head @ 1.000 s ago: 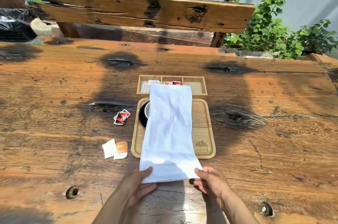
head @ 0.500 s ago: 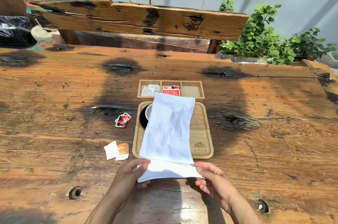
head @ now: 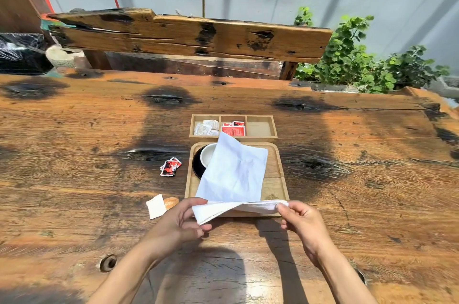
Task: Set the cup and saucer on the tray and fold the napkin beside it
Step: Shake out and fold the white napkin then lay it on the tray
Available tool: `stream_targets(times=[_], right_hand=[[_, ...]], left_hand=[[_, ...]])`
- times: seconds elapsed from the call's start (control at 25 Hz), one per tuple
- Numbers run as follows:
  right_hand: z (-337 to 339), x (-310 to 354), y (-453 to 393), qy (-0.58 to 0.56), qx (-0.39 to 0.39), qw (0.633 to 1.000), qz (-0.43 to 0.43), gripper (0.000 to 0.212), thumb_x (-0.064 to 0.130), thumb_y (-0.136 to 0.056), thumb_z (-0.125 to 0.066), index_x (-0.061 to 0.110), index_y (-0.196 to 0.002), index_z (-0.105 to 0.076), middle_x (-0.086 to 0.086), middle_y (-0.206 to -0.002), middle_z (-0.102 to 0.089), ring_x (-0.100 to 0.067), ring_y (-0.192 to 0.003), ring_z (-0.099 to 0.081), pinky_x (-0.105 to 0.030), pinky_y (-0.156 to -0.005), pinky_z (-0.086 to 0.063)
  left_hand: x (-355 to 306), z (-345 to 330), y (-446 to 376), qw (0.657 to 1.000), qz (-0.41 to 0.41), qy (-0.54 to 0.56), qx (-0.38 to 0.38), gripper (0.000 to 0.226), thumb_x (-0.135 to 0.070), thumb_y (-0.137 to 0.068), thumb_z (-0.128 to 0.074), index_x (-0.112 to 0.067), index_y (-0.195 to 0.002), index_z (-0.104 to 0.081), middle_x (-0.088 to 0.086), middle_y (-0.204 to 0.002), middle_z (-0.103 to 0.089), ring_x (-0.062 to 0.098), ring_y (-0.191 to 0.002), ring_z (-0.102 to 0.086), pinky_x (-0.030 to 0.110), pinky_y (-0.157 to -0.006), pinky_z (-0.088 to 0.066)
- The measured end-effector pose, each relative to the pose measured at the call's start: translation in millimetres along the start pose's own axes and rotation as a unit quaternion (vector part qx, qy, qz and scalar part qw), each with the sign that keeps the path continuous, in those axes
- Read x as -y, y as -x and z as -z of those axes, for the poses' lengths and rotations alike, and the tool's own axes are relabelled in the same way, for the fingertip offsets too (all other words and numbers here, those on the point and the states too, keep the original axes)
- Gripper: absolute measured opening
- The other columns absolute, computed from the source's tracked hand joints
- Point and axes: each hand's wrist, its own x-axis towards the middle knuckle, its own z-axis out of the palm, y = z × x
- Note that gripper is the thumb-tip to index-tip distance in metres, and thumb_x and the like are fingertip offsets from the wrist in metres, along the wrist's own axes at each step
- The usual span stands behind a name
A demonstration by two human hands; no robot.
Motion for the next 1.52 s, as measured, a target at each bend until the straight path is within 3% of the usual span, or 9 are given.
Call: stream_targets(times=[0.16,0.36,0.48,0.6,0.76,1.0,1.12,1.24,1.52], right_hand=[[-1.7,10.3,3.3,0.039,-0.026,0.996,0.072,0.017,0.017,-0.079,-0.072,0.002,-0.072,-0.069,-0.011,-0.089,-0.069,-0.019,-0.082,-0.059,-0.034,-0.079,-0.043],[-1.0,12.3,5.4,-0.028,-0.005,0.999,0.042,0.015,0.024,-0.076,-0.07,0.012,-0.067,-0.07,-0.003,-0.073,-0.072,-0.013,-0.069,-0.062,-0.03,-0.071,-0.048],[-1.0,9.4,6.9,-0.019,-0.017,0.999,0.03,0.017,0.019,-0.082,-0.068,0.004,-0.074,-0.068,-0.011,-0.077,-0.07,-0.022,-0.072,-0.06,-0.041,-0.071,-0.047],[2.5,3.7,8.2,0.009,-0.024,0.999,0.027,0.027,0.017,-0.088,-0.064,-0.007,-0.078,-0.059,-0.014,-0.077,-0.063,-0.023,-0.074,-0.053,-0.039,-0.067,-0.037],[5.2,1.7,10.8,0.009,-0.014,0.998,-0.059,0.023,0.016,-0.091,-0.061,-0.002,-0.077,-0.059,-0.014,-0.075,-0.066,-0.022,-0.065,-0.058,-0.028,-0.053,-0.042],[19.5,-8.6,12.7,0.026,0.042,0.973,-0.225,0.011,0.012,-0.089,-0.064,0.001,-0.092,-0.061,-0.026,-0.09,-0.072,-0.029,-0.07,-0.067,-0.035,-0.06,-0.052],[21.5,-15.9,8.7,0.018,0.022,0.971,-0.238,0.013,0.012,-0.088,-0.065,0.001,-0.094,-0.062,-0.03,-0.098,-0.071,-0.032,-0.08,-0.065,-0.036,-0.064,-0.05],[20.4,-20.4,-1.6,0.054,-0.013,0.975,-0.214,0.015,0.018,-0.087,-0.066,0.009,-0.077,-0.06,-0.021,-0.079,-0.066,-0.026,-0.072,-0.055,-0.029,-0.054,-0.039],[12.5,-24.0,-40.4,0.12,-0.075,0.982,-0.128,0.02,0.023,-0.085,-0.068,0.014,-0.069,-0.06,-0.008,-0.071,-0.064,-0.02,-0.065,-0.054,-0.029,-0.062,-0.038]], left_hand=[[-12.8,-4.6,1.6,0.982,-0.066,-0.153,-0.093,0.017,-0.009,-0.089,-0.064,-0.024,-0.088,-0.073,0.001,-0.08,-0.068,0.016,-0.067,-0.063,0.021,-0.064,-0.047],[-21.7,-16.0,5.1,0.974,-0.118,-0.175,-0.08,0.024,-0.029,-0.094,-0.053,-0.019,-0.094,-0.075,-0.021,-0.108,-0.067,-0.011,-0.098,-0.058,0.004,-0.08,-0.039],[-18.4,-21.5,4.4,0.967,-0.122,-0.207,-0.085,0.034,-0.04,-0.094,-0.047,-0.024,-0.065,-0.056,-0.022,-0.058,-0.051,-0.006,-0.057,-0.044,0.011,-0.054,-0.032],[-3.3,-21.6,1.8,0.95,-0.104,-0.28,-0.09,0.04,-0.035,-0.097,-0.046,-0.027,-0.06,-0.035,-0.015,-0.054,-0.039,0.001,-0.053,-0.033,0.022,-0.052,-0.026],[8.1,-28.8,2.5,0.961,-0.042,-0.266,-0.061,0.031,-0.034,-0.099,-0.043,-0.018,-0.073,-0.05,-0.004,-0.064,-0.052,0.007,-0.061,-0.05,0.028,-0.061,-0.042],[15.8,-34.9,9.8,0.963,0.234,-0.094,0.093,0.034,-0.039,-0.098,-0.039,-0.017,-0.111,-0.062,0.014,-0.084,-0.074,0.027,-0.064,-0.07,0.032,-0.05,-0.056],[19.7,-38.6,3.1,0.967,0.221,-0.12,0.039,0.034,-0.036,-0.1,-0.038,-0.012,-0.1,-0.063,0.002,-0.067,-0.069,0.016,-0.051,-0.06,0.024,-0.044,-0.046],[21.7,-41.9,-11.6,0.97,0.142,-0.19,-0.054,0.035,-0.033,-0.099,-0.043,-0.019,-0.068,-0.052,-0.012,-0.048,-0.054,0.004,-0.044,-0.046,0.025,-0.049,-0.033],[31.1,-43.4,-61.6,0.961,0.087,-0.178,-0.191,0.041,-0.034,-0.09,-0.054,-0.026,-0.052,-0.041,-0.011,-0.046,-0.041,0.012,-0.051,-0.037,0.032,-0.056,-0.029]])
